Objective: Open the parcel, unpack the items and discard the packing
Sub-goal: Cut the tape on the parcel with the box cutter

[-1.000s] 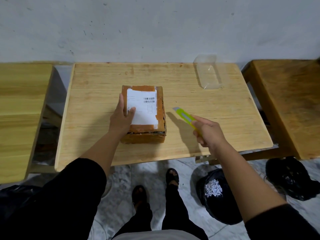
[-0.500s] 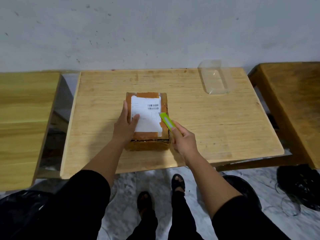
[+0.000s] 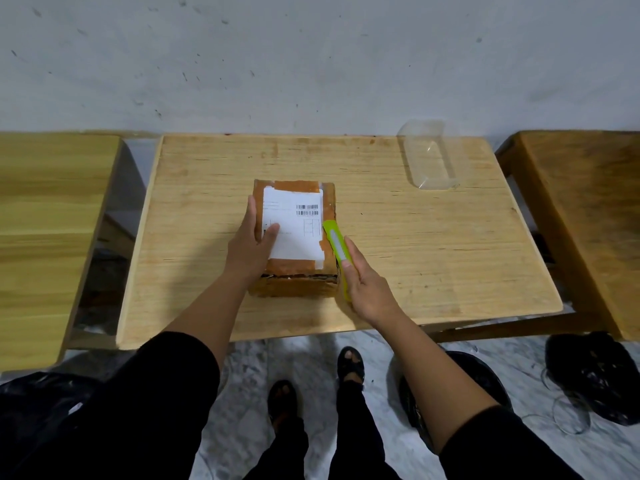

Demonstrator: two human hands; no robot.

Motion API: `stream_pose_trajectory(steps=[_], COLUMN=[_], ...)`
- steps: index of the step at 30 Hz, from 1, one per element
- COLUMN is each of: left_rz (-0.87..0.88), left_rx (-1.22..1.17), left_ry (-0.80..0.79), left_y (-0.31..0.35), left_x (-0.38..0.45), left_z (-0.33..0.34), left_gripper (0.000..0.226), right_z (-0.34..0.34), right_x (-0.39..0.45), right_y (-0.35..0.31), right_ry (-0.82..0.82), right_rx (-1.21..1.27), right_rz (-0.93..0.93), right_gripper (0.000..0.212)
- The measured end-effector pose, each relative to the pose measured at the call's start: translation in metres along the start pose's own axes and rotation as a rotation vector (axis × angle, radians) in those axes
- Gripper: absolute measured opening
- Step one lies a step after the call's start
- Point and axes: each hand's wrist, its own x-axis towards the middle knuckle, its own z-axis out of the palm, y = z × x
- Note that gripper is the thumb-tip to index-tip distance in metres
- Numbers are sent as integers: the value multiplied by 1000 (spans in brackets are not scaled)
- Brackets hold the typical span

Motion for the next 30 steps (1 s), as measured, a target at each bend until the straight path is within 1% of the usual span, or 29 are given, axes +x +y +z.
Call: stream_pose_trajectory(steps=[3,5,9,12,16,20,22,23,25,27,30], left_rz=[-2,-1,3,-10,-35,-72,-79,-83,-97,-116,-156], left_rx=[-5,-3,-1,3,19,0,-21,-37,-65,-60,-98], left_ry=[-8,-9,-6,-1,-1,-8,-13,-12,0,18,35], left_y=[0,0,1,3,7,7,5,5,8,10,13], left_x=[0,-1,-1,-2,-4,-2,-2,-2,-2,-2,-3], left_z=[-1,-2,-2,-2,-3,-2,-2,-1,0,1,0], left_gripper=[67,66,66,66,67,67,67,67,66,66,67], right_z=[-2,-4,-3,-1,-4,-22,-33,-38,-49,-61,-80], right_x=[-2,-7,-16,-17,-15,-3,16,30,61,94,139], right_y=[-2,-2,4,13,21,23,26,30,35,35,34], right_ry=[-30,-102,-244,-269,-220,-172,-85,-14,108,165,190], right_rx=[-38,24,259,242,165,240,289,300,276,233,126], right_rz=[-20,11,121,76,-10,-54,-38,-33,-14,10,21], right_gripper=[47,50,57,58,52,46,46,46,48,47,46])
